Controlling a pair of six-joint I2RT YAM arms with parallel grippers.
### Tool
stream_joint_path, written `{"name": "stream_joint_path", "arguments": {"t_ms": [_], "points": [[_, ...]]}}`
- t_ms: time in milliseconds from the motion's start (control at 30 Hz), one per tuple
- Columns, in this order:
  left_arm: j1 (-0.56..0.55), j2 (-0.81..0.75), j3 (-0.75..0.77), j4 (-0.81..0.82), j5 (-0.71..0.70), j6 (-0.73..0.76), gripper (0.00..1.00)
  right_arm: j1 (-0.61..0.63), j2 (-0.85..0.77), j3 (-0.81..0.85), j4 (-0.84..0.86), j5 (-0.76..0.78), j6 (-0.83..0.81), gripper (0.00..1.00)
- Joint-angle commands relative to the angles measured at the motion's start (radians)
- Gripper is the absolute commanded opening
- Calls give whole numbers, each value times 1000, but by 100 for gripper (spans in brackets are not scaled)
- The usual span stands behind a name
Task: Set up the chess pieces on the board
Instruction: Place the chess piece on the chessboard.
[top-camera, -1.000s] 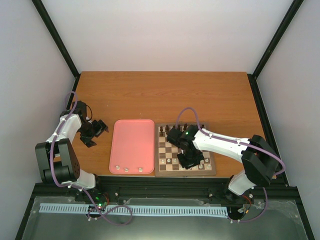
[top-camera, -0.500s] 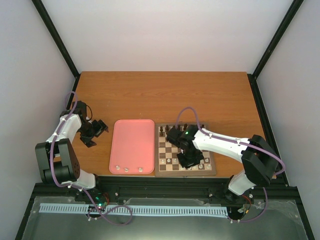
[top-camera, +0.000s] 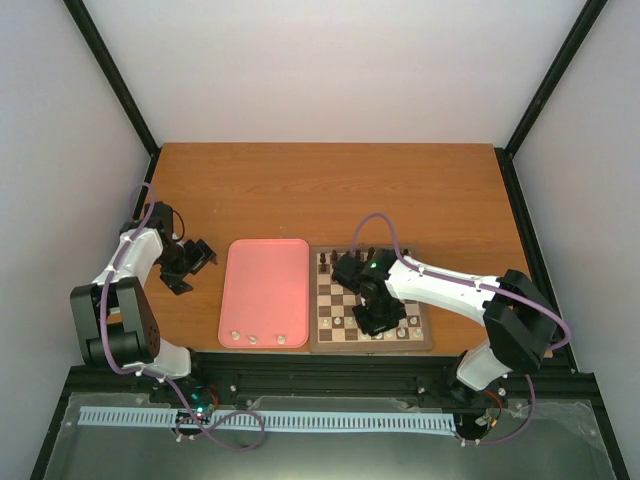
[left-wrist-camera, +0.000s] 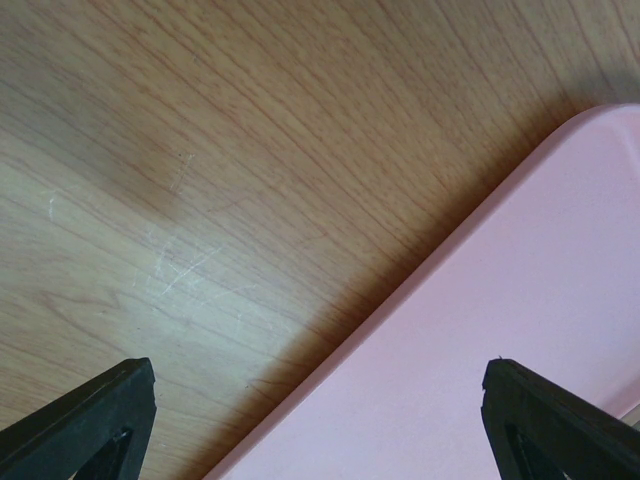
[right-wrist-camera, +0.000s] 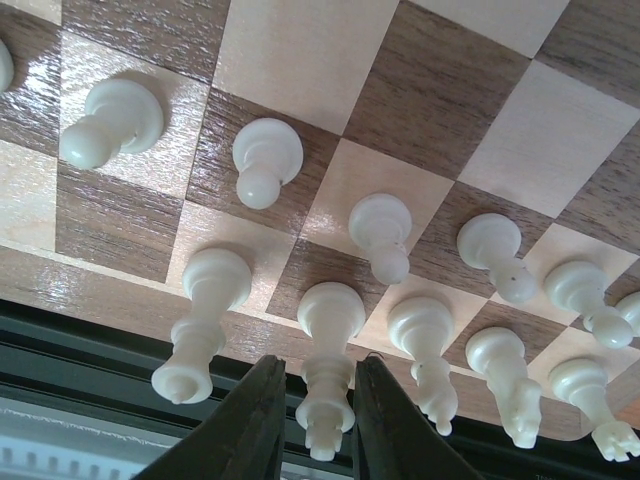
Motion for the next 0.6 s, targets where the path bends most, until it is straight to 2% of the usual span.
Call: {"name": "stream_joint_path", "arguments": {"t_ms": [0, 100, 200, 567], "points": [[-5, -14, 18, 9, 4, -8, 100, -4, -1, 20, 8, 1, 5, 19], [-5, -14, 18, 9, 3, -8, 100, -4, -1, 12, 5, 7, 7, 18], [-5, -15, 16, 10, 3, -8, 100, -4, -1, 5, 2, 9, 7, 11], [-5, -9, 16, 11, 0, -7, 100, -4, -9, 14, 6, 14, 12, 8]]}}
